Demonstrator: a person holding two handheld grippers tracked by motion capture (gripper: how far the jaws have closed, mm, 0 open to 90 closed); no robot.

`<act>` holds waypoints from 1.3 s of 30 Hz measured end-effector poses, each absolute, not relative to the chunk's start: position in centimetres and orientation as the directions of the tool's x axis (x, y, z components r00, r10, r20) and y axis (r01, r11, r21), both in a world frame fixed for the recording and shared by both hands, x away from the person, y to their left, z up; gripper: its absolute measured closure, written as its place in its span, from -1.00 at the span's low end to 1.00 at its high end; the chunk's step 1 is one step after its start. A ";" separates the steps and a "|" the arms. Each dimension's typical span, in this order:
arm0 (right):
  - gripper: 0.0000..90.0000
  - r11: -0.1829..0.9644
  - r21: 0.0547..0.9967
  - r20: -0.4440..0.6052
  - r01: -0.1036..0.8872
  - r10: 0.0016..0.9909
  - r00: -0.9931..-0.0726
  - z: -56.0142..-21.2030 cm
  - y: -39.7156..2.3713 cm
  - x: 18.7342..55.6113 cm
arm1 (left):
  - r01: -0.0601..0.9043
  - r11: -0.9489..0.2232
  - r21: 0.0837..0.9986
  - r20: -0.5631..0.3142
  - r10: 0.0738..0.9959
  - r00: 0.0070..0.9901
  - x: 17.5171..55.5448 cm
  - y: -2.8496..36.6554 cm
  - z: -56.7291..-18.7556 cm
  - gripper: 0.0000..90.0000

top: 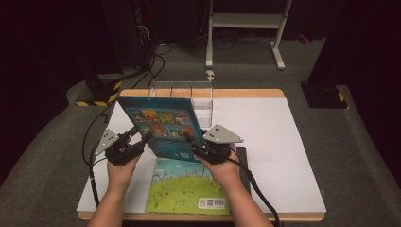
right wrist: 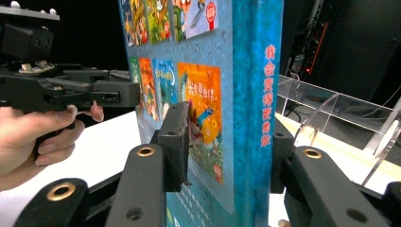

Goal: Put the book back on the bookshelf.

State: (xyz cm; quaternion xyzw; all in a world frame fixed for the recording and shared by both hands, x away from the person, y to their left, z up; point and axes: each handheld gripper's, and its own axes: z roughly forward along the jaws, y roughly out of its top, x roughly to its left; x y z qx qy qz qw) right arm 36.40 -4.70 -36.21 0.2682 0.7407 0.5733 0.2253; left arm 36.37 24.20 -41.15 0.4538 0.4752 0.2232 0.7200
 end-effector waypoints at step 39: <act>0.81 0.220 0.969 -0.043 0.109 0.589 -0.807 -36.9 -4.4 34.8 | 0.181 0.454 0.872 -0.488 0.791 0.368 36.3 25.5 -42.4 -0.04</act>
